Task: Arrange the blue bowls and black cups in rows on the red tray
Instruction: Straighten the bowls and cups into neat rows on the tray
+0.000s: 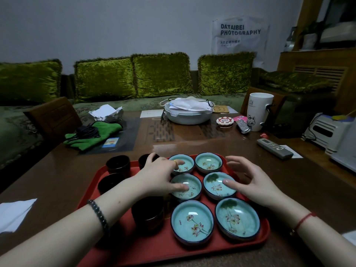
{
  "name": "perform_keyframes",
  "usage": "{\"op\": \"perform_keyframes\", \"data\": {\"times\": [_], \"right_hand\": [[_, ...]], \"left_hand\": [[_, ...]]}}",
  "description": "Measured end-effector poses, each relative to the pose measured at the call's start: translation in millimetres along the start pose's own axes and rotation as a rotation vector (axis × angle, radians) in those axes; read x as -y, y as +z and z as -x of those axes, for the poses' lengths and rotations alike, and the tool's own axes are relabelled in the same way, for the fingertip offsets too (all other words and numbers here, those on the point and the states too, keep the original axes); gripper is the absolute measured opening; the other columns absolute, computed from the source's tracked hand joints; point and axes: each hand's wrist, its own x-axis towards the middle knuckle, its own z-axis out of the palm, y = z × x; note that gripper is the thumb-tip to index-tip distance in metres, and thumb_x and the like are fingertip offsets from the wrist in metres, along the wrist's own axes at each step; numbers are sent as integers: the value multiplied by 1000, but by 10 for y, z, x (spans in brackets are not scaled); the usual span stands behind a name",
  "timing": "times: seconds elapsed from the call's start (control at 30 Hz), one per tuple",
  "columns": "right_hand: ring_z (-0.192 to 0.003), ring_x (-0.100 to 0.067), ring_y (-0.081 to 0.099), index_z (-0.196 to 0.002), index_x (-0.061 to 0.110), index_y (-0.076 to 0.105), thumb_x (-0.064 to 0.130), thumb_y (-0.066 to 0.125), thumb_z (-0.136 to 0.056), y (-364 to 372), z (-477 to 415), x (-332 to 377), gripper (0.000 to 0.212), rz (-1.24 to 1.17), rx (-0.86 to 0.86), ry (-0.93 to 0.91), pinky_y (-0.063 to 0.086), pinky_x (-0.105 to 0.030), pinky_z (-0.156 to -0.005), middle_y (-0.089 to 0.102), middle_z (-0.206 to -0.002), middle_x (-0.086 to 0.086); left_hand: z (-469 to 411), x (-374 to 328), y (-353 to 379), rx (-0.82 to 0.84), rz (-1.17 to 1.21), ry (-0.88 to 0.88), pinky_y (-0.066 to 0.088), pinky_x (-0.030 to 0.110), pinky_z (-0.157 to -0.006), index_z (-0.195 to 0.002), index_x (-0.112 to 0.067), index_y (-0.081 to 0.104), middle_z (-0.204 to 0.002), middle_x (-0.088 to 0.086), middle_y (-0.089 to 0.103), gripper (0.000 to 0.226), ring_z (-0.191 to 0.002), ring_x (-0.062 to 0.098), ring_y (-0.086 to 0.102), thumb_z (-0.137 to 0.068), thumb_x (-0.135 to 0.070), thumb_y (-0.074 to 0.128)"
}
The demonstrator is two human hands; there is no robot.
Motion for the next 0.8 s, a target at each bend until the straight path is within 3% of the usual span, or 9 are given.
{"op": "perform_keyframes", "data": {"times": [0.07, 0.17, 0.37, 0.47, 0.57, 0.8], "right_hand": [[-109, 9, 48, -107, 52, 46, 40, 75, -66, 12, 106, 1, 52, -9, 16, 1, 36, -12, -86, 56, -111, 20], [-111, 5, 50, -110, 50, 47, 35, 76, -67, 38, 189, -14, 54, -40, 21, 15, 37, -22, -94, 57, -114, 16], [-111, -4, 55, -111, 38, 52, 17, 73, -72, 114, 269, -98, 50, -190, -66, 19, 42, -24, -95, 60, -115, 9], [-108, -3, 56, -110, 36, 53, 13, 73, -72, 123, 257, -109, 49, -210, -73, 22, 43, -17, -87, 60, -114, 7], [-106, 2, 54, -110, 36, 53, 14, 74, -71, 107, 222, -98, 49, -189, -46, 33, 42, -11, -83, 59, -113, 10], [-104, 2, 52, -108, 40, 51, 22, 77, -68, 52, 127, -35, 51, -125, 26, 91, 39, -14, -82, 58, -111, 13]], "left_hand": [[88, -14, 27, 45, -15, 4, 0, 49, -113, -136, -24, 34, -133, -3, 53, 77, -130, 18, 36, -72, -59, 59], [161, -17, 39, 71, 13, -16, 0, 52, -113, -136, -27, 32, -136, -7, 51, 75, -132, 15, 35, -73, -55, 61], [180, -26, 50, 60, 53, -61, 2, 52, -113, -135, -29, 34, -133, -5, 53, 73, -131, 14, 37, -73, -52, 63], [175, -37, 69, 47, 52, -71, 4, 51, -113, -135, -28, 35, -133, -5, 53, 72, -131, 14, 36, -73, -52, 63], [165, -37, 82, 41, 54, -80, 4, 51, -113, -134, -27, 35, -134, -5, 52, 71, -132, 14, 36, -74, -52, 62], [155, -28, 89, 29, 64, -83, 4, 51, -113, -134, -27, 35, -132, -5, 54, 71, -131, 14, 37, -74, -53, 62]]}}
